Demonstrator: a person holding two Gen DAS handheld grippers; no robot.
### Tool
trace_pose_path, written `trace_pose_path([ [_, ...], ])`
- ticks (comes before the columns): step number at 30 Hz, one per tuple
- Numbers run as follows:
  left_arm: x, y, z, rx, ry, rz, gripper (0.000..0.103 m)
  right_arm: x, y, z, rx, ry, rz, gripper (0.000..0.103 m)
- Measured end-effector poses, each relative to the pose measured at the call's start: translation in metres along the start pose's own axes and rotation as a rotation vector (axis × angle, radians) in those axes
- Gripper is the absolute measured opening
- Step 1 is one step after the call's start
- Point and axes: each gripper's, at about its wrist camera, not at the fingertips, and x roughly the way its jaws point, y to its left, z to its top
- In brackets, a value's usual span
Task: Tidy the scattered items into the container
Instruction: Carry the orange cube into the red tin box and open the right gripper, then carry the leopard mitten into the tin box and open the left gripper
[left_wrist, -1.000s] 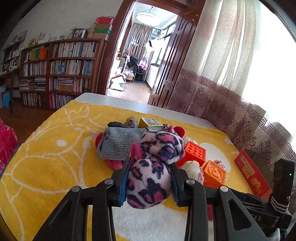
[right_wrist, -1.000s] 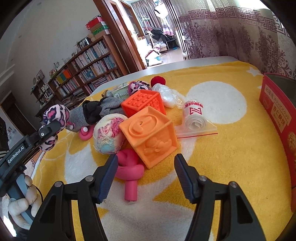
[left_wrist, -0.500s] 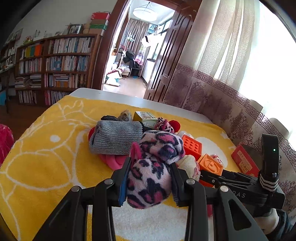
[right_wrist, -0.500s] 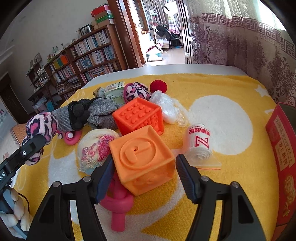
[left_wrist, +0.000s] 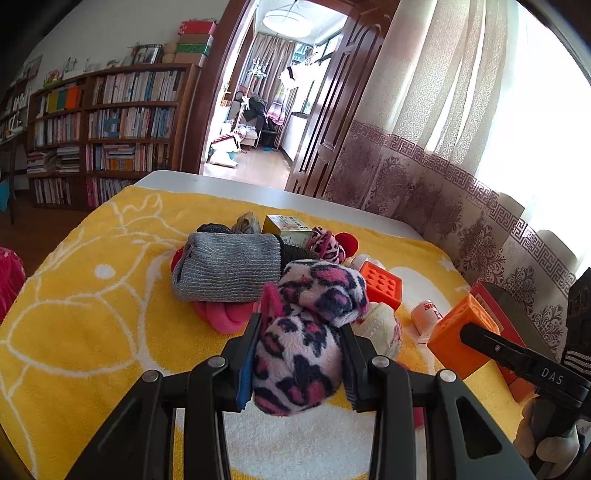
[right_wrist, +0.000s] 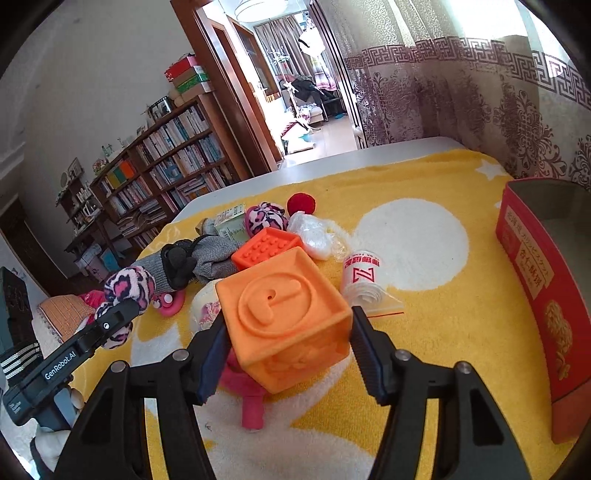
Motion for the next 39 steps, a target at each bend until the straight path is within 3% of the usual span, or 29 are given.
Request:
trace_pose_path([
  [5, -0.003, -0.015, -0.005, 0.045, 0.009, -0.008, 0.039, -0.057, -0.020, 0.000, 0.014, -0.102, -0.067, 0.066],
  [11, -0.008, -0.055, -0.013, 0.107, 0.034, -0.078, 0.039, -0.120, -0.080, 0.002, 0.093, -0.210, -0.261, 0.066],
  [20, -0.004, -0.116, -0.017, 0.193, 0.065, -0.138, 0.039, -0.160, -0.176, 0.004, 0.243, -0.265, -0.513, 0.066],
  [24, -0.001, -0.138, -0.020, 0.235, 0.079, -0.155, 0.039, -0.158, -0.185, 0.006, 0.246, -0.269, -0.555, 0.069],
  [28, 0.005, -0.162, -0.020, 0.275, 0.104, -0.181, 0.039, -0.159, -0.177, 0.003, 0.209, -0.318, -0.569, 0.079],
  [39, 0.032, -0.273, -0.020, 0.457, 0.126, -0.322, 0.039, -0.194, -0.166, 0.004, 0.204, -0.462, -0.612, 0.079],
])
